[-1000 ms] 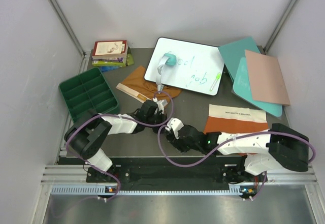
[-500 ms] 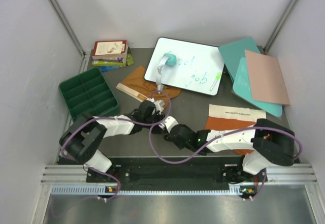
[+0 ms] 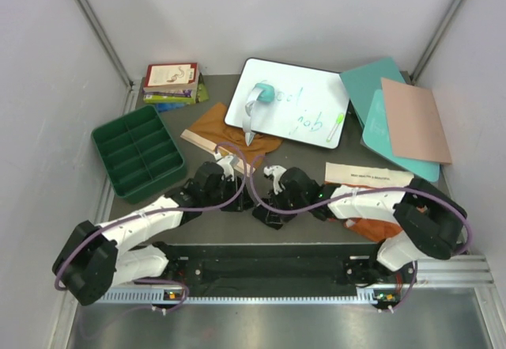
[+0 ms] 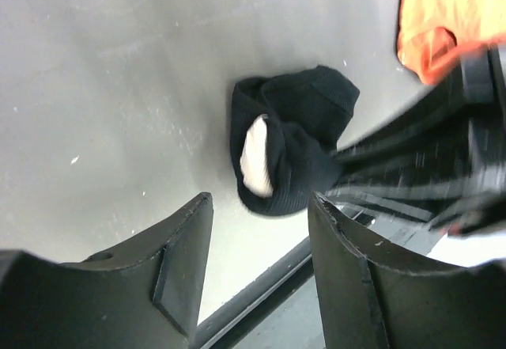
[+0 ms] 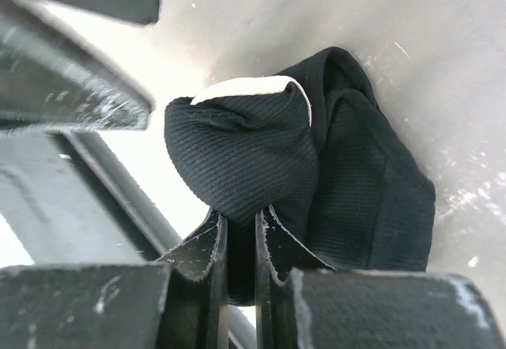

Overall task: Roll the underwear
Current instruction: Roll the underwear to the center of the board.

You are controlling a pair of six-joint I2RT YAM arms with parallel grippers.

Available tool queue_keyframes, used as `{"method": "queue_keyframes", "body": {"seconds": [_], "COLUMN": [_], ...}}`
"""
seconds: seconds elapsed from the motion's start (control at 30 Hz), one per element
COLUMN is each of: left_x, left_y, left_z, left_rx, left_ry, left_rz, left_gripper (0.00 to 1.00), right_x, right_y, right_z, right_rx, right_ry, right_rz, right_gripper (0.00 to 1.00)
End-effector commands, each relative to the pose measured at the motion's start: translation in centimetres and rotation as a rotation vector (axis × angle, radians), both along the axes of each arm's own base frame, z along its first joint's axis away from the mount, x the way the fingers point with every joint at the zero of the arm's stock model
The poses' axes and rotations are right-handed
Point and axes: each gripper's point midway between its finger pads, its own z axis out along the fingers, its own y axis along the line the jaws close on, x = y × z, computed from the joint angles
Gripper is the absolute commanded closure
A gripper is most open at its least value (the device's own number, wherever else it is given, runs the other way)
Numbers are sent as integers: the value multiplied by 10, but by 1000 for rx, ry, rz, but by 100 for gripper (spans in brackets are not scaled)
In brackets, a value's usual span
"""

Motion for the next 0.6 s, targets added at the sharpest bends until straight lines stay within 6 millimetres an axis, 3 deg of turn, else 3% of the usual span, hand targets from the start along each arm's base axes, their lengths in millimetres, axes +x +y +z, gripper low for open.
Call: {"method": "queue_keyframes", "body": {"seconds": [0.0,0.27,0.57], "left_x": [-3,6,16], "left_y": [-3,-20,-35], "left_z": [4,24,23], "left_rx": [-41,-141,-191], "left_ry": [-77,-221,-270], "left_rz": [-51,-89,-116], "left_gripper": [44,42,43], "right_x": [-16,1,11], "right_y": [7,-9,-28], "right_z": [5,2,-13], "right_rx": [141,188,180], "right_ry": [243,418,517], "right_rz": [26,-39,-115], "right_gripper": [100,100,100]}}
